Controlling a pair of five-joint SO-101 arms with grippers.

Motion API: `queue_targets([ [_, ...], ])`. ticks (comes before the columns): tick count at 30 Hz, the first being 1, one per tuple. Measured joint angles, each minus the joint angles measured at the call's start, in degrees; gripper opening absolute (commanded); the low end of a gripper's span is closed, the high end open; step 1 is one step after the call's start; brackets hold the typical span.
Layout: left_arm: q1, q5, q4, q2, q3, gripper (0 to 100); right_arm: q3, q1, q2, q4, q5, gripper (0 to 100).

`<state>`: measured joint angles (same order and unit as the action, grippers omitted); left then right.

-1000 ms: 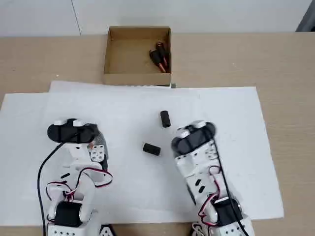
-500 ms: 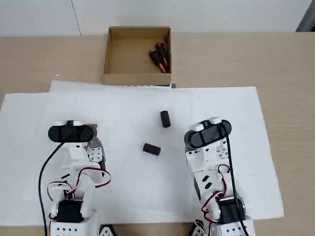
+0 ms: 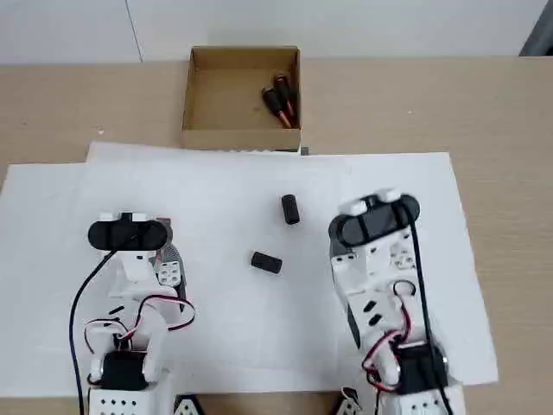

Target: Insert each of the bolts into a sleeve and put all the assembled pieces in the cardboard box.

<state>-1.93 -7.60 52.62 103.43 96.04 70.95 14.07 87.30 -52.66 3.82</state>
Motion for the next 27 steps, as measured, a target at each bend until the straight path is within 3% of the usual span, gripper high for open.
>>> queue_targets([
  [18,0.0,0.0,0.0,0.0,0.0,1,-33.0,-0.3,-52.7,15.7,0.0,0.3],
  [27,0.0,0.0,0.0,0.0,0.0,1,-51.5,-0.3,-75.5,17.5,0.0,0.3],
])
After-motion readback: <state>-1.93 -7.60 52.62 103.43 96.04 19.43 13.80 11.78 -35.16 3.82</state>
